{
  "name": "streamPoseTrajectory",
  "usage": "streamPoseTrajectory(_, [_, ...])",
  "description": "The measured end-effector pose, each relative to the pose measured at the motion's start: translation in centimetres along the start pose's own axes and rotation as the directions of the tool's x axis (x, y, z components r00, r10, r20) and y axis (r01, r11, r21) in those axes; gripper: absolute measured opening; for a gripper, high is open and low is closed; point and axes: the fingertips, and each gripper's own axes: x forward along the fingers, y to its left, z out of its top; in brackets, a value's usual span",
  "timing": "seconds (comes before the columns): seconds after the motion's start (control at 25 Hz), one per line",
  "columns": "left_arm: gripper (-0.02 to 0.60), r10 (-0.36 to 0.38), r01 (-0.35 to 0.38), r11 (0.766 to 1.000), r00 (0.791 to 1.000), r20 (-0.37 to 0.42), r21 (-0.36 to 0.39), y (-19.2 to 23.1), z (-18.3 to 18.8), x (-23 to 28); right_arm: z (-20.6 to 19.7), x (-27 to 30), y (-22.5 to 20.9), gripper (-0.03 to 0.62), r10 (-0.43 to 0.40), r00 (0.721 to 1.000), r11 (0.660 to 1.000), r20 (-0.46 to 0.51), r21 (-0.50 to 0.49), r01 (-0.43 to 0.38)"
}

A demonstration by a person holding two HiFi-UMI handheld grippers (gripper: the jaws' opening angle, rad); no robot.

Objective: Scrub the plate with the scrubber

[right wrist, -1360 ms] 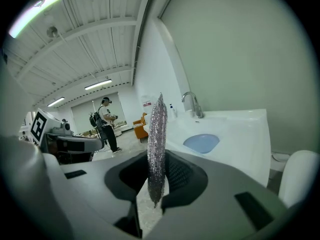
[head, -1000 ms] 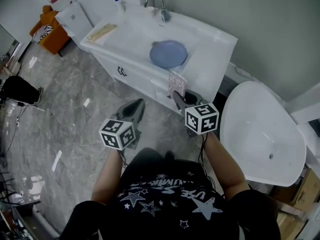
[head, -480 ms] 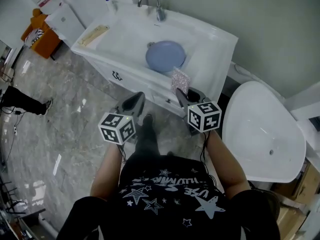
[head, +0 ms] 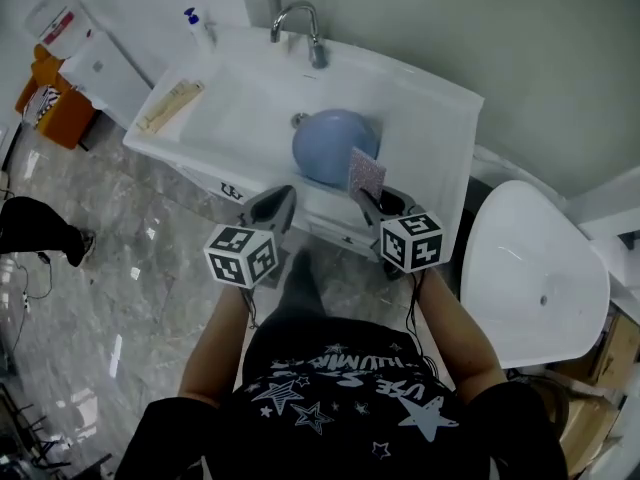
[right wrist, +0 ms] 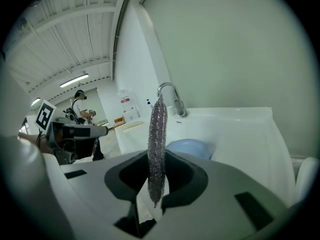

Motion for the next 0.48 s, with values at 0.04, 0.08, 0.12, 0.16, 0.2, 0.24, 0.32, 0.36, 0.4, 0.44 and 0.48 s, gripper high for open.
streamPoseTrajectory(0.04, [0.017, -0.006, 0.006, 1.0, 1.0, -0.002, -0.012, 1.0, 0.5, 0.6, 0.3, 0.8, -0.2, 0.081, -0.013, 1.0, 1.0, -0.004, 0.004, 0.013])
streamPoseTrajectory(0.08, [0.017, -0.013, 0.013, 1.0, 1.0, -0.005, -0.027, 2.1, 0.9, 1.2, 0.6, 1.5, -0.3, 0.081, -0.026, 1.0, 1.0, -0.006, 0.009, 0.026])
streamPoseTrajectory(0.12, [0.017, -0.022, 0.021, 0.999, 1.0, -0.009, -0.046, 3.0, 1.4, 1.8, 0.9, 2.2, -0.5, 0.081, -0.04, 0.999, 0.999, -0.007, 0.014, 0.04])
streamPoseTrajectory(0.16, [0.017, -0.031, 0.03, 0.997, 0.999, -0.014, -0.065, 3.9, 1.8, 2.4, 1.3, 2.9, -0.8, 0.081, -0.054, 0.999, 0.998, -0.008, 0.022, 0.054])
streamPoseTrajectory(0.2, [0.017, -0.04, 0.039, 0.996, 0.999, -0.018, -0.08, 4.6, 2.2, 3.1, 1.6, 3.4, -1.1, 0.081, -0.068, 0.998, 0.997, -0.009, 0.031, 0.068])
streamPoseTrajectory(0.24, [0.017, -0.049, 0.047, 0.995, 0.999, -0.022, -0.089, 5.3, 2.6, 3.9, 1.9, 4.0, -1.6, 0.081, -0.082, 0.997, 0.996, -0.01, 0.041, 0.083])
streamPoseTrajectory(0.32, [0.017, -0.064, 0.06, 0.994, 0.997, -0.037, -0.087, 6.6, 3.2, 5.3, 2.4, 5.1, -2.5, 0.081, -0.11, 0.994, 0.992, -0.014, 0.061, 0.111])
streamPoseTrajectory(0.36, [0.017, -0.074, 0.07, 0.994, 0.996, -0.048, -0.084, 7.1, 3.3, 5.9, 2.6, 5.5, -2.9, 0.081, -0.125, 0.992, 0.99, -0.016, 0.07, 0.125])
streamPoseTrajectory(0.4, [0.017, -0.086, 0.081, 0.993, 0.994, -0.061, -0.082, 7.6, 3.4, 6.5, 2.8, 6.0, -3.3, 0.081, -0.139, 0.99, 0.987, -0.017, 0.078, 0.14])
streamPoseTrajectory(0.44, [0.017, -0.098, 0.091, 0.992, 0.992, -0.075, -0.083, 8.0, 3.5, 7.1, 3.0, 6.4, -3.7, 0.081, -0.153, 0.988, 0.984, -0.017, 0.085, 0.154])
streamPoseTrajectory(0.48, [0.017, -0.106, 0.098, 0.991, 0.99, -0.091, -0.087, 8.5, 3.5, 7.7, 3.2, 6.7, -4.0, 0.081, -0.167, 0.986, 0.981, -0.016, 0.092, 0.168])
